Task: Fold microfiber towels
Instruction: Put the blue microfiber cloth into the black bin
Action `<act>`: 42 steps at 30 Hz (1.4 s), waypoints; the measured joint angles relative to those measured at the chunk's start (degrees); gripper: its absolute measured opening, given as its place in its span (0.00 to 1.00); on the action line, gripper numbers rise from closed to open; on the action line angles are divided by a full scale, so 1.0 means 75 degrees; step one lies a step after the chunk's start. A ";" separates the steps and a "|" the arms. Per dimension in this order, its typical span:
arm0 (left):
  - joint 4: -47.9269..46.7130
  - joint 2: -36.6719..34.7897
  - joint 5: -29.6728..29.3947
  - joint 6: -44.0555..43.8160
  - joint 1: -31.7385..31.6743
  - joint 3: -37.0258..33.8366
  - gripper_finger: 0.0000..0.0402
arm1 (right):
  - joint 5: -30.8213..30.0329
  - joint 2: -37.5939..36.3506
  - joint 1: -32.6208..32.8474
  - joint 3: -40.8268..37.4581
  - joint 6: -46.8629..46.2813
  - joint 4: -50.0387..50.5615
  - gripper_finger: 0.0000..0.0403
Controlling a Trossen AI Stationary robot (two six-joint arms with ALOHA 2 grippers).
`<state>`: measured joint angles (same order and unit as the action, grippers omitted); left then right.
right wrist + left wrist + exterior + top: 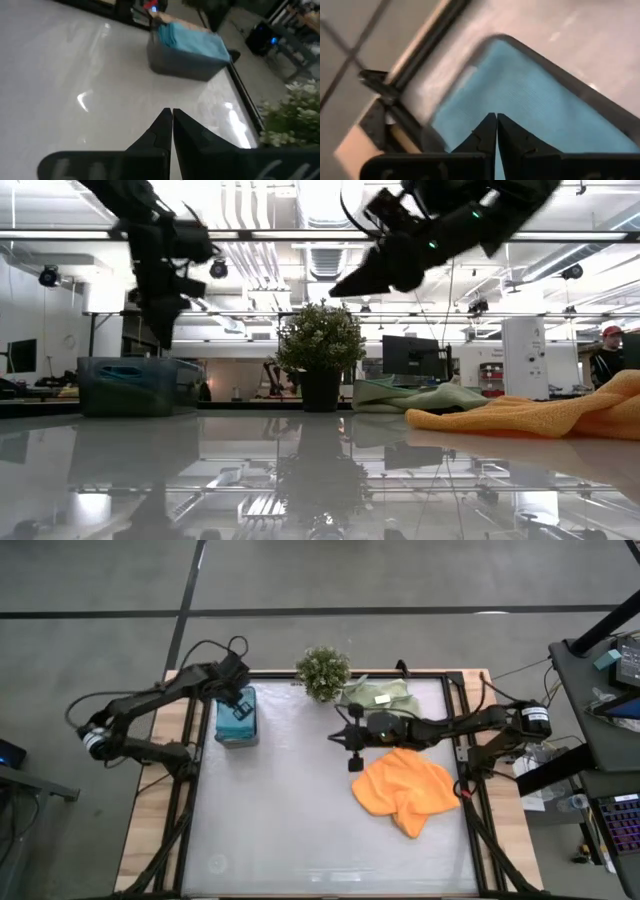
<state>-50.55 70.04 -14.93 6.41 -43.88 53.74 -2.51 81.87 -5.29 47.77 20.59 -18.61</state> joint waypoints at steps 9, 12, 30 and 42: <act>-0.0603 -0.1163 0.1487 -0.0480 0.0277 -0.1002 0.00 | -0.0001 0.0001 -0.0561 0.0739 0.0084 0.0963 0.02; -0.0525 -0.1275 0.1503 -0.0672 0.0412 -0.1365 0.00 | -0.0003 0.0055 -0.0692 0.0619 0.0011 0.0967 0.02; 0.0314 -0.0358 0.1221 -0.2630 0.0763 -0.1085 0.00 | 0.0065 0.0340 -0.1702 0.0697 0.0643 0.0678 0.02; -0.1594 0.0329 0.1033 -0.2741 0.1320 0.0288 0.00 | 0.0797 0.0358 -0.2524 0.0708 0.0634 -0.0085 0.02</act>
<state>-62.51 72.51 -7.18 -14.15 -33.98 55.90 3.46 84.55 -24.21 53.08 25.34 -19.24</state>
